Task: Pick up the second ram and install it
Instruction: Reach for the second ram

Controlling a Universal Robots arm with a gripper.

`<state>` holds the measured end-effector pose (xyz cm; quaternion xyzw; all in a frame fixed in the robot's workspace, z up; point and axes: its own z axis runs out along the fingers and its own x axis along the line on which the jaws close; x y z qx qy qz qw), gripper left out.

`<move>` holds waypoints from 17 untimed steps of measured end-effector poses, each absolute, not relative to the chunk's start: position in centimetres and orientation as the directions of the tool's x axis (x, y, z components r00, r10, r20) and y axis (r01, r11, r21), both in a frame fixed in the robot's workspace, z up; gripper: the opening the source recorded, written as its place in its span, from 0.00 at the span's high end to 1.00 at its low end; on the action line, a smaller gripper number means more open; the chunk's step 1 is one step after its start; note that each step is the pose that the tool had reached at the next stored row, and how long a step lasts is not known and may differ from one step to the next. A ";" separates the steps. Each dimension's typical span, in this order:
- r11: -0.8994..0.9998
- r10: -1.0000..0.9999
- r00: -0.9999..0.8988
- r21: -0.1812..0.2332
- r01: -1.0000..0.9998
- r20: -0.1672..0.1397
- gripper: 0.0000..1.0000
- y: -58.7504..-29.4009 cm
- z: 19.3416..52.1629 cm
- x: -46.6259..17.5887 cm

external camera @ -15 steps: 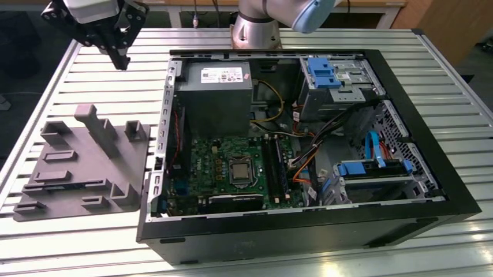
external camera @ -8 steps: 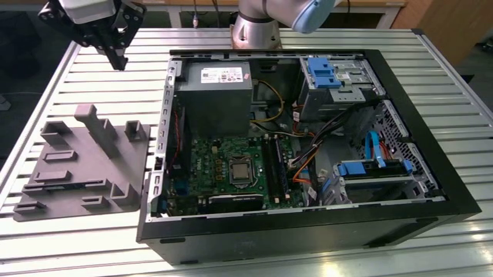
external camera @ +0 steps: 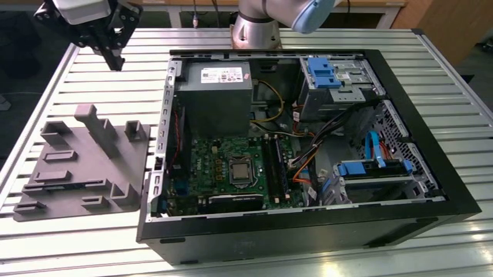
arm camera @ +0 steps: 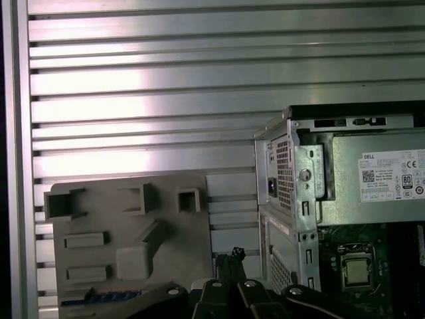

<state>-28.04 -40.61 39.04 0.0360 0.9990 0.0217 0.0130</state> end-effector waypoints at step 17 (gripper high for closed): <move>0.996 0.072 -0.997 0.044 0.071 -0.024 0.89 -40.7 39.0 -29.0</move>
